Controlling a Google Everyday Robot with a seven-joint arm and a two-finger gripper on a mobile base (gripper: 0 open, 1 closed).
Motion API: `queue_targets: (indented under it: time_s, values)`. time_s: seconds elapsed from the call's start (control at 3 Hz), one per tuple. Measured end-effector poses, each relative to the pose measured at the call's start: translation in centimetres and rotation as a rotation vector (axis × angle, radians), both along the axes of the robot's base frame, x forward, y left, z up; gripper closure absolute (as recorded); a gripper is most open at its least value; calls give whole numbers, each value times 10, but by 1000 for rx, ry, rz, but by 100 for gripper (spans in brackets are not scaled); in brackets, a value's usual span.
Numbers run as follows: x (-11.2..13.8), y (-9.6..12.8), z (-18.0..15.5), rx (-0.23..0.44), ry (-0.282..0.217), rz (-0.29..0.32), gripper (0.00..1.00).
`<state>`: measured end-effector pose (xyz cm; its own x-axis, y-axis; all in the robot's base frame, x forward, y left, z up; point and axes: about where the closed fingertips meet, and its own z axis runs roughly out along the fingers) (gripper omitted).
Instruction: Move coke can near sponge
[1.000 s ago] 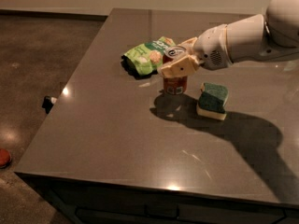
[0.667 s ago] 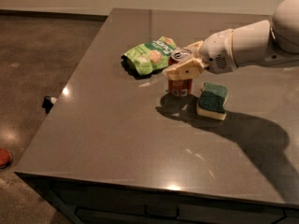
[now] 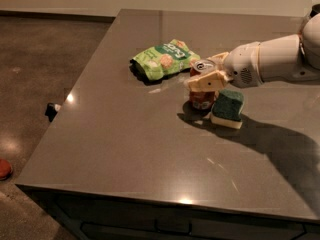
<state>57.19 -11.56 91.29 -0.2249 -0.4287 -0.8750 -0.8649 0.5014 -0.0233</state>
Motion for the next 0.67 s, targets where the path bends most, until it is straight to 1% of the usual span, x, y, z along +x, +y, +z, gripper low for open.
queue_targets:
  time_s: [0.33, 0.67]
  values:
    - [-3, -5, -3, 10, 3, -7, 0]
    - [-3, -4, -3, 10, 3, -5, 0]
